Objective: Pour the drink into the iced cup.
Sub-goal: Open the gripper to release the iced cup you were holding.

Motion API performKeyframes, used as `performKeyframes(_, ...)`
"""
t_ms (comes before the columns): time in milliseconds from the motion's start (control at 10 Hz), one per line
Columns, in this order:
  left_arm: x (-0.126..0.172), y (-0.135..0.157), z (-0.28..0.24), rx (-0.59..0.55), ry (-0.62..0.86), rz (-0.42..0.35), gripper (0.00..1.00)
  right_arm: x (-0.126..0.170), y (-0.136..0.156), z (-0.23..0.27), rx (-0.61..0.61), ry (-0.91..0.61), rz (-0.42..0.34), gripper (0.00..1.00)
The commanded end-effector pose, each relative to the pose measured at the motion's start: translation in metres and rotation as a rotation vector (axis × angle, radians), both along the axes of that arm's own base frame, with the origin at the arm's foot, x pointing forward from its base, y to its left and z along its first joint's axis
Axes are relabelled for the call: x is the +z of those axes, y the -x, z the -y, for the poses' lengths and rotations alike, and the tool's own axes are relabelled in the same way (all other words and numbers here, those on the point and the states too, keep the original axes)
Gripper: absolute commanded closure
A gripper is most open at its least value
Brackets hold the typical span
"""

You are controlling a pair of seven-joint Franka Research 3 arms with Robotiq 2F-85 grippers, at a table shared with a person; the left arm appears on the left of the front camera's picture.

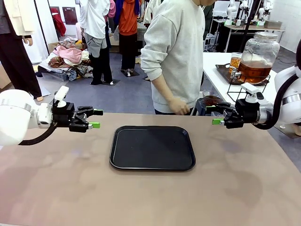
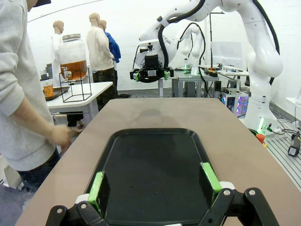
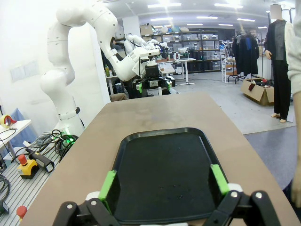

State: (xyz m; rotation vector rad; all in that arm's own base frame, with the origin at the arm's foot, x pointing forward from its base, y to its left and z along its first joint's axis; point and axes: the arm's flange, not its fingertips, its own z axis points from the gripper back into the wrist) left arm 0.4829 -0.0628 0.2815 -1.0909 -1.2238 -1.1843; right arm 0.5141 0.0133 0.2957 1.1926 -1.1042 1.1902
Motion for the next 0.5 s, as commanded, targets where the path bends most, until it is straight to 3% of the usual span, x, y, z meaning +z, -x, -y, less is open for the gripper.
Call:
performKeyframes(0, 0.0016, -0.0013, 0.0007, -0.001, 0.001, -0.006, 0.00, 0.0030, -0.0015, -0.0004, 0.001, 0.001, 0.001, 0.00)
performKeyframes(400, 0.0016, -0.0013, 0.0007, -0.001, 0.001, -0.006, 0.00, 0.0030, -0.0015, -0.0004, 0.001, 0.001, 0.001, 0.00)
